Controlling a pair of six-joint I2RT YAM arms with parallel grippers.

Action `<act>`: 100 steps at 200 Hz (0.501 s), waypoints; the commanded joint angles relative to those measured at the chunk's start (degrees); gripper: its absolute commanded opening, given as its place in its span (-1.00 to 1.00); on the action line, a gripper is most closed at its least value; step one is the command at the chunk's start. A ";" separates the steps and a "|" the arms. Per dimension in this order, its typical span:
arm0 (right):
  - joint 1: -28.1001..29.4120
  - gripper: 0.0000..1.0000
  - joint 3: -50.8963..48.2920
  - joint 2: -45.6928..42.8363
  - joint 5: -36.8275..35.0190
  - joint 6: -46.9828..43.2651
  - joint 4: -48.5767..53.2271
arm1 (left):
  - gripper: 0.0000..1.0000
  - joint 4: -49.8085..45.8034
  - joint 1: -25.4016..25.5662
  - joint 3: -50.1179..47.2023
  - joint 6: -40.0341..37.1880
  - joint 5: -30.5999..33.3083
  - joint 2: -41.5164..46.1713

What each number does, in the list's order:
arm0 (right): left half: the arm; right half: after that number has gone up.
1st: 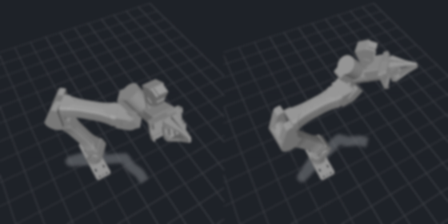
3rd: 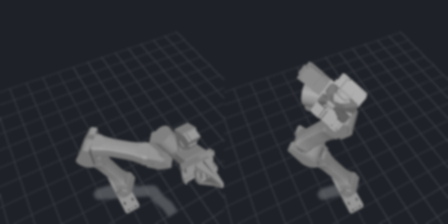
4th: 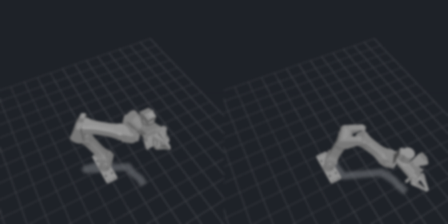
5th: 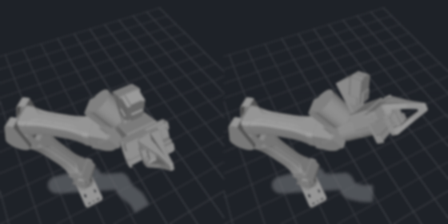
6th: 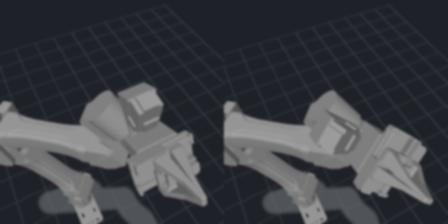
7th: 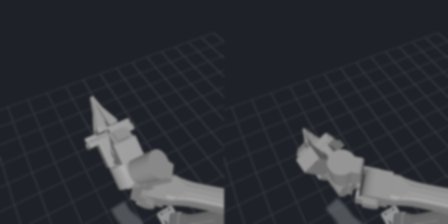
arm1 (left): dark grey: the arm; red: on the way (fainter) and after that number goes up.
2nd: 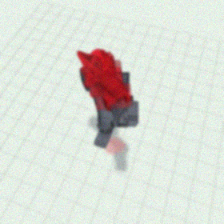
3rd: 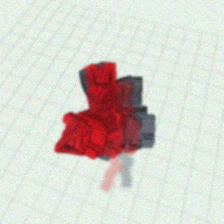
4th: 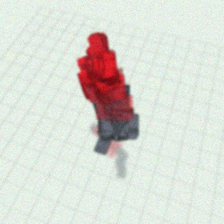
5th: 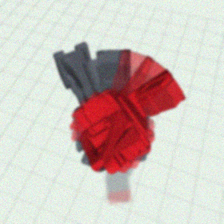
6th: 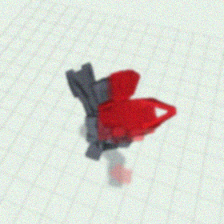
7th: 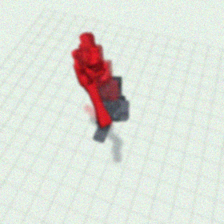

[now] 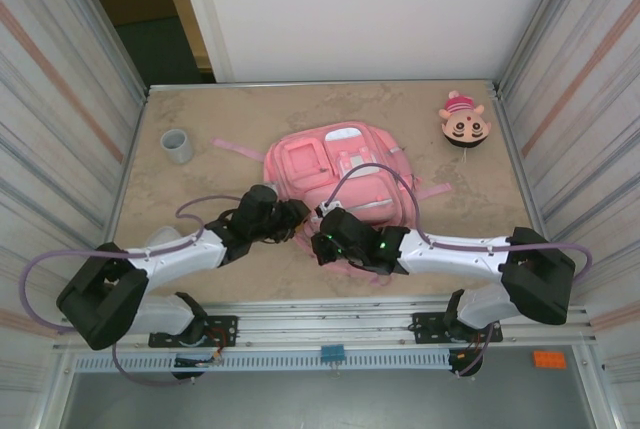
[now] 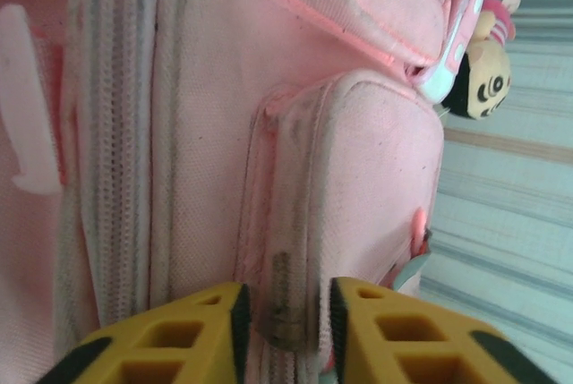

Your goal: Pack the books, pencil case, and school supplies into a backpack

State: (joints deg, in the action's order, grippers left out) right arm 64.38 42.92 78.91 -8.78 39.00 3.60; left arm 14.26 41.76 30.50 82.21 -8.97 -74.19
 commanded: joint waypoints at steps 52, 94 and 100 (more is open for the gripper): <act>-0.13 -1.00 -1.23 -3.61 -1.53 0.38 0.32 | -1.00 -7.02 0.52 3.78 -2.01 1.51 0.99; -0.60 -1.00 -3.11 -7.72 -2.97 -0.24 5.54 | -1.00 -14.83 -3.02 5.13 -8.76 3.10 4.35; -0.63 -1.00 -3.40 -8.03 -2.72 -0.24 5.55 | -1.00 -16.15 -3.57 5.41 -9.76 3.07 4.62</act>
State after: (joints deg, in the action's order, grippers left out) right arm 64.16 41.12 73.91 -9.78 38.94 5.72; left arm 6.28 40.95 34.15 78.08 -8.95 -72.01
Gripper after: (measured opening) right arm 0.081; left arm 0.085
